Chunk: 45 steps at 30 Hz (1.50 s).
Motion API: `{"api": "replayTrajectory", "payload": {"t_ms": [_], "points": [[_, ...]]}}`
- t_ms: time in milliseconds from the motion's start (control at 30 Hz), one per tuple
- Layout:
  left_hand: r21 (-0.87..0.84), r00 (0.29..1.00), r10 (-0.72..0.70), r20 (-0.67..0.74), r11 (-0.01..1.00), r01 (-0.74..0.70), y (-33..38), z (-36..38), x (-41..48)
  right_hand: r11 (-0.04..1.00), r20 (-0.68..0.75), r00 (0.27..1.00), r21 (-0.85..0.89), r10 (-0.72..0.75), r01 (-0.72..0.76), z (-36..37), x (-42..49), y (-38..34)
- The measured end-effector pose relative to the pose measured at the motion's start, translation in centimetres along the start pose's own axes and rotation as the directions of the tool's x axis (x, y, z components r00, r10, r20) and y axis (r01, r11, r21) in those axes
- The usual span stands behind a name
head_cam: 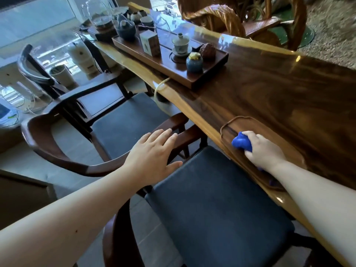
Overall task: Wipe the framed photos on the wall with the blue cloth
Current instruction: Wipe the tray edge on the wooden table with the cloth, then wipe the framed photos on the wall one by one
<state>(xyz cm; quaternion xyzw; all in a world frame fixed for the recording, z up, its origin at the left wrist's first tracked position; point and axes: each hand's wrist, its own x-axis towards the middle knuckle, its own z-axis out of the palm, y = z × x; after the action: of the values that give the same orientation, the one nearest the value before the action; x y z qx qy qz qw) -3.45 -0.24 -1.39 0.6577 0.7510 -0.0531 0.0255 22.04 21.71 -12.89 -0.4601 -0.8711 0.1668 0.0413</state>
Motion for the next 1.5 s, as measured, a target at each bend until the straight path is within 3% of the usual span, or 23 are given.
{"api": "replayTrajectory", "payload": {"t_ms": [133, 267, 433, 600, 800, 1133, 1333, 1500], "points": [[0.033, 0.998, -0.054, -0.021, 0.998, 0.055, -2.4, -2.4, -2.5, 0.977, -0.046, 0.985, 0.127, -0.167, 0.172, -2.2, 0.1, -6.3], [0.067, 0.987, -0.135, -0.081, 0.988, 0.141, -5.8, -6.1, -6.8, 0.895, -0.129, 0.92, 0.218, -0.37, 0.39, -5.0, -0.3, -15.6], [0.142, 0.943, -0.259, -0.21, 0.946, 0.292, -10.6, -12.0, -15.5, 0.755, -0.227, 0.789, 0.23, -0.571, 0.614, -8.8, -2.7, -28.5], [0.187, 0.891, -0.348, -0.291, 0.893, 0.41, -14.2, -17.1, -25.4, 0.669, -0.308, 0.684, 0.172, -0.661, 0.723, -11.6, -6.7, -39.1], [0.251, 0.811, -0.432, -0.393, 0.798, 0.547, -16.8, -23.0, -39.1, 0.49, -0.324, 0.509, 0.145, -0.797, 0.859, -14.3, -12.5, -52.5], [0.332, 0.6, -0.628, -0.496, 0.501, 0.799, -18.9, -28.8, -55.8, 0.085, -0.413, 0.176, 0.229, -0.893, 0.97, -14.7, -21.3, -73.6], [0.38, 0.445, -0.714, -0.54, 0.265, 0.886, -18.3, -31.8, -61.4, -0.19, -0.502, 0.009, 0.344, -0.865, 0.919, -14.2, -25.3, -84.6], [0.408, 0.276, -0.787, -0.552, 0.035, 0.912, -16.8, -33.9, -65.3, -0.414, -0.555, -0.13, 0.425, -0.822, 0.805, -15.1, -30.0, -90.9]]}}
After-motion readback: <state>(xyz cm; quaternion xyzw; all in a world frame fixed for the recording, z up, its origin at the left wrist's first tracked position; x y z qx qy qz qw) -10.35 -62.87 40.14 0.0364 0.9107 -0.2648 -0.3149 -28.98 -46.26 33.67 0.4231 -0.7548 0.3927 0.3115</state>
